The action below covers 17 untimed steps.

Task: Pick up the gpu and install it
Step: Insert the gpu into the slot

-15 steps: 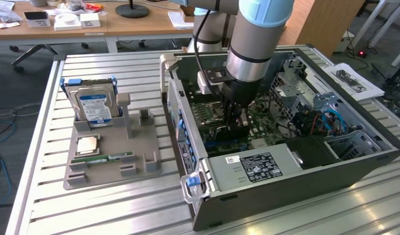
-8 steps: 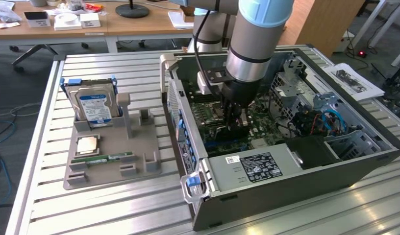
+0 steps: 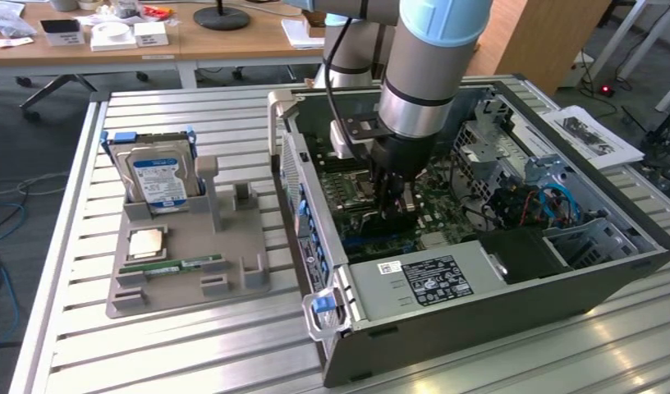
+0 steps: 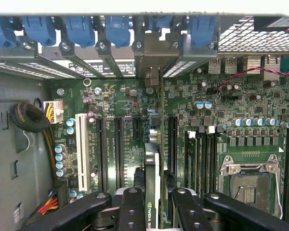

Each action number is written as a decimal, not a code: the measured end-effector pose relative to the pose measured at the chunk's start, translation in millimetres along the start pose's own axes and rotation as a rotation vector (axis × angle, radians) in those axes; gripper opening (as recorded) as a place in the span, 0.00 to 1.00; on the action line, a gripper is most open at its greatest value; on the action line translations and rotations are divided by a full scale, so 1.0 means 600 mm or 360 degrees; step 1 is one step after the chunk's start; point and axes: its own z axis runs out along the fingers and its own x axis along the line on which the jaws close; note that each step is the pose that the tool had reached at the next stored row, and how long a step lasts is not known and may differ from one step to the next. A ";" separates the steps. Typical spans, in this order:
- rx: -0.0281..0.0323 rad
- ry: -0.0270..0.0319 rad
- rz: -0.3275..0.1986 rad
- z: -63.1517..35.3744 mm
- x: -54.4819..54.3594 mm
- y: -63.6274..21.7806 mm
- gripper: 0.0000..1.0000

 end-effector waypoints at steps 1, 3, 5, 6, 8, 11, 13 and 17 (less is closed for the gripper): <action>0.00000 0.00002 0.0000 0.000 0.000 0.000 0.26; -0.00001 0.00004 0.0000 0.000 0.000 0.000 0.26; -0.00003 0.00007 0.0000 0.000 0.000 0.000 0.26; -0.00003 0.00011 0.0000 0.000 0.000 0.000 0.26; -0.00005 0.00007 0.0000 0.001 0.000 0.000 0.26; -0.00002 0.00007 0.0000 0.002 0.000 0.000 0.26; -0.00002 0.00005 0.0000 0.002 0.000 0.000 0.26; -0.00002 0.00006 0.0000 0.002 0.000 0.000 0.26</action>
